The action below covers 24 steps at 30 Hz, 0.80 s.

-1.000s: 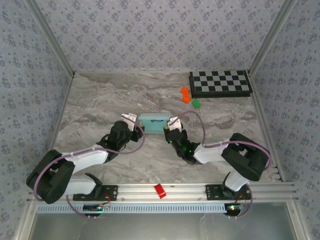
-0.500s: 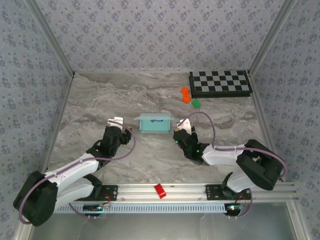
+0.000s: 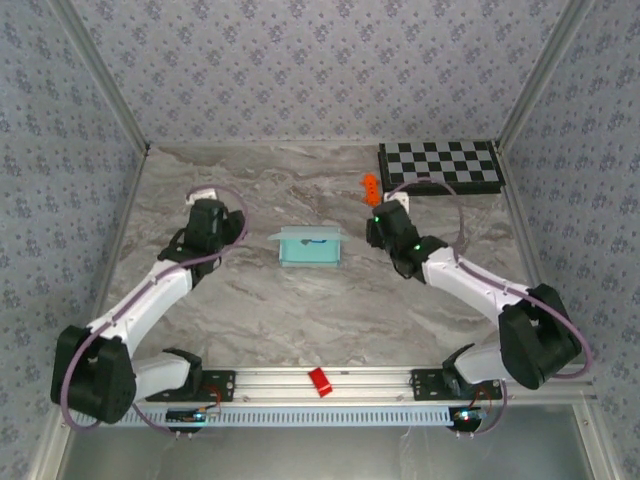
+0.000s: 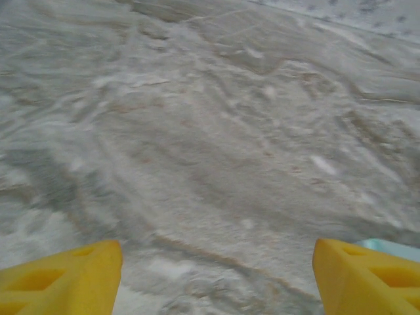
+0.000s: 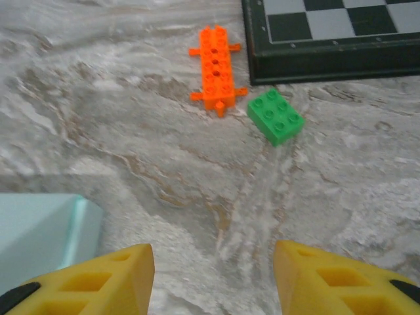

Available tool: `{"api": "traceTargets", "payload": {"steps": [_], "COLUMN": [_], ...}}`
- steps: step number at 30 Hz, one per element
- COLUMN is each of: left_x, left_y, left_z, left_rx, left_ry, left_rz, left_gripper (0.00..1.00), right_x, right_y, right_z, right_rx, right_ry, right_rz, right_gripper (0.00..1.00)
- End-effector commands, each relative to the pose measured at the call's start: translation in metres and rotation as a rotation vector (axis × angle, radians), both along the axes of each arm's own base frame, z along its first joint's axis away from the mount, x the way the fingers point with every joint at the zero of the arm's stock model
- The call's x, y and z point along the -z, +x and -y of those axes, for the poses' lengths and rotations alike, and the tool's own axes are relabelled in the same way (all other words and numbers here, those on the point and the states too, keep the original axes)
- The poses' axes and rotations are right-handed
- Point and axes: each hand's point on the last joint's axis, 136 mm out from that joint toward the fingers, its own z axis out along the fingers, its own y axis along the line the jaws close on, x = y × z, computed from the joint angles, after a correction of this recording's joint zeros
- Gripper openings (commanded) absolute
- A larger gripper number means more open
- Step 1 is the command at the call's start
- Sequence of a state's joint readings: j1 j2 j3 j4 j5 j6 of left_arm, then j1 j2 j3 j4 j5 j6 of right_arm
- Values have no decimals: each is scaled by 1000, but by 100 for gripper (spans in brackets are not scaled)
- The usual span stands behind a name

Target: Fold the paper box

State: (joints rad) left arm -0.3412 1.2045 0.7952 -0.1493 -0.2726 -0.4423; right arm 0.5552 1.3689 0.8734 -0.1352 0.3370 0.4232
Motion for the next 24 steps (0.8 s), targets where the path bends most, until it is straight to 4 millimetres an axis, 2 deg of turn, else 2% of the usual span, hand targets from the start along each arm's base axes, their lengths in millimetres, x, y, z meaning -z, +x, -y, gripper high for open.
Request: {"api": "traceTargets", "payload": {"steps": [1, 5, 10, 12, 13, 15, 24], "left_x": [-9, -16, -8, -1, 2, 8, 38], "left_y": [7, 18, 23, 22, 22, 20, 16], "left_z": [43, 76, 99, 105, 107, 113, 125], "left_rx": [203, 323, 399, 414, 419, 446, 477], "left_ry": [-101, -191, -272, -290, -299, -321, -367], "left_rz": [-71, -138, -214, -239, -252, -272, -359], "left_gripper": [76, 73, 66, 64, 63, 62, 53], "right_x": [-12, -24, -20, -10, -17, -10, 18], "right_y": [-4, 8, 17, 18, 22, 23, 20], "right_z": [-31, -55, -80, -87, -93, -99, -108], "right_rx": [-151, -259, -326, -341, -357, -371, -383], "right_ry": [135, 203, 291, 309, 326, 339, 352], "right_rz": [-103, -143, -209, -245, -238, -260, -346], "right_gripper": [52, 49, 47, 46, 46, 46, 46]}}
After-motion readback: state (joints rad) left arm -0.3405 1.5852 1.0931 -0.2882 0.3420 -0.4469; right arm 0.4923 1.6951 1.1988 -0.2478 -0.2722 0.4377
